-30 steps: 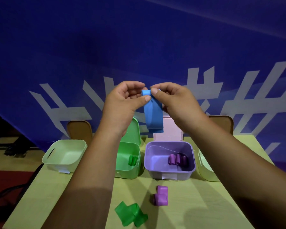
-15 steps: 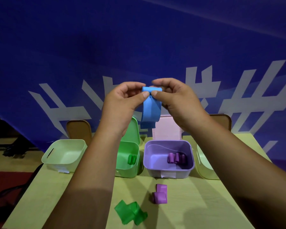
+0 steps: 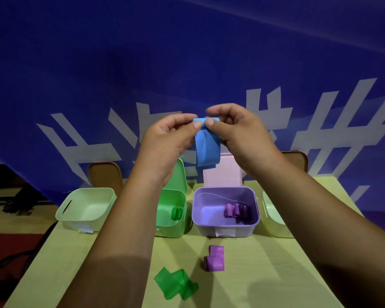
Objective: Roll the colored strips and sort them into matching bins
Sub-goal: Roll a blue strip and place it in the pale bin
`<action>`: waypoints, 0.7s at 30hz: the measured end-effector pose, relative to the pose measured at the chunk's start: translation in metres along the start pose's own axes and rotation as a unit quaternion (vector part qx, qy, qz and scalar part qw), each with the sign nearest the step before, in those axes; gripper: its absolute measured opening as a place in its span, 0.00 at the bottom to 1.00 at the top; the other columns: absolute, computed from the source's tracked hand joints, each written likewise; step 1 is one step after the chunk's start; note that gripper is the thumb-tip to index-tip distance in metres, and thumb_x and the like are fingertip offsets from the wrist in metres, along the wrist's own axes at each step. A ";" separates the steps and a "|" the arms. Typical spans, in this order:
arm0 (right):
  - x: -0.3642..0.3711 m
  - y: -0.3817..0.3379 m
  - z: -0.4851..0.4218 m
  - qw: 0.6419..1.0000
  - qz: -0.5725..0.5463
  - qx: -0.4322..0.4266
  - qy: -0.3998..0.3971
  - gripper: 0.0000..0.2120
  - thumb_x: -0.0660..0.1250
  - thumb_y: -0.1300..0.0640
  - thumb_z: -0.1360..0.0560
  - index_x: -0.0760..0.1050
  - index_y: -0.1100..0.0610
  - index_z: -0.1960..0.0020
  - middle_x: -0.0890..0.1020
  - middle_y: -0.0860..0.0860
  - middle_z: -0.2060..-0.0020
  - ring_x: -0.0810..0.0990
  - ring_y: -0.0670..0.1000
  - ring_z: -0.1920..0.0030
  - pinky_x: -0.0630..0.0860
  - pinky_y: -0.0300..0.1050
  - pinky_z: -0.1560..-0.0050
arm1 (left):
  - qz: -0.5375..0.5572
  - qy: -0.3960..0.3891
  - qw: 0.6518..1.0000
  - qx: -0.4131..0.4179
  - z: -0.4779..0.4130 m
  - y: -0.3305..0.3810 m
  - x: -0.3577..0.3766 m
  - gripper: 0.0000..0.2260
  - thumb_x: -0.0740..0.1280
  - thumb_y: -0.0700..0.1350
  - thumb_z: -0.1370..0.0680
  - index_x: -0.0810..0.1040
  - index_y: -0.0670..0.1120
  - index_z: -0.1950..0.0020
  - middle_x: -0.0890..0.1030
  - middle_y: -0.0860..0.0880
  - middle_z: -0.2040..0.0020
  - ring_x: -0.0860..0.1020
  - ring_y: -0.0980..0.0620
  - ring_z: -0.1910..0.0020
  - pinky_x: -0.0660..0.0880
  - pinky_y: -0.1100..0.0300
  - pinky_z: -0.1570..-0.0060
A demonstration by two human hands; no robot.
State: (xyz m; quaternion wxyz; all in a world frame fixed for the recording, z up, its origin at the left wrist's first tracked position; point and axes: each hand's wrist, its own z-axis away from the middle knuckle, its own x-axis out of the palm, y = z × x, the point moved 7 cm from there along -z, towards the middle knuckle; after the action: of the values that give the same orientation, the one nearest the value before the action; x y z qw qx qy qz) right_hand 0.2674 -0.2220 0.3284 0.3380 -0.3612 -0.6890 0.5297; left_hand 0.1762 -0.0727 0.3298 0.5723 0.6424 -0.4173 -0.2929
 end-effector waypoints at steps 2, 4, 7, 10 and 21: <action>-0.001 -0.003 0.002 1.000 0.018 -0.008 0.001 0.09 0.74 0.62 0.20 0.82 0.50 0.43 0.86 0.52 0.51 0.84 0.47 0.52 0.80 0.43 0.49 | 0.003 0.013 1.000 -0.010 0.001 -0.001 -0.001 0.07 0.76 0.39 0.20 0.86 0.43 0.41 0.88 0.41 0.45 0.87 0.39 0.42 0.84 0.49 0.41; -0.002 -0.004 0.004 1.000 0.014 -0.011 0.004 0.10 0.75 0.63 0.20 0.81 0.52 0.41 0.87 0.52 0.48 0.85 0.47 0.50 0.82 0.41 0.48 | -0.008 0.022 1.000 -0.007 0.000 0.000 -0.002 0.07 0.76 0.38 0.20 0.87 0.44 0.42 0.89 0.42 0.45 0.87 0.42 0.45 0.84 0.52 0.44; 0.000 -0.001 0.005 1.000 0.000 0.006 -0.002 0.12 0.75 0.61 0.20 0.81 0.55 0.37 0.86 0.49 0.52 0.85 0.44 0.53 0.81 0.42 0.50 | -0.018 0.022 1.000 0.011 0.000 0.004 -0.003 0.09 0.76 0.36 0.20 0.87 0.43 0.41 0.89 0.42 0.44 0.87 0.44 0.44 0.85 0.53 0.42; 0.000 0.003 0.003 1.000 0.013 0.018 -0.001 0.09 0.75 0.52 0.20 0.84 0.53 0.41 0.85 0.52 0.54 0.82 0.46 0.55 0.79 0.48 0.50 | -0.026 0.014 0.999 0.028 0.000 0.010 -0.005 0.11 0.75 0.34 0.21 0.87 0.43 0.40 0.89 0.45 0.45 0.87 0.47 0.44 0.84 0.53 0.41; 0.002 -0.009 0.005 0.999 0.051 -0.013 0.007 0.06 0.72 0.59 0.17 0.83 0.51 0.42 0.82 0.52 0.56 0.80 0.45 0.56 0.78 0.45 0.52 | 0.016 0.015 1.000 -0.017 0.002 0.003 -0.003 0.10 0.77 0.38 0.21 0.85 0.42 0.40 0.87 0.38 0.43 0.86 0.39 0.40 0.83 0.49 0.37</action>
State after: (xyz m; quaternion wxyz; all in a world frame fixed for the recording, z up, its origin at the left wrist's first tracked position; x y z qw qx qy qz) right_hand 0.2607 -0.2249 0.3361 0.3110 -0.4037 -0.6742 0.5345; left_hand 0.1724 -0.0711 0.3320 0.5939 0.6301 -0.4140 -0.2808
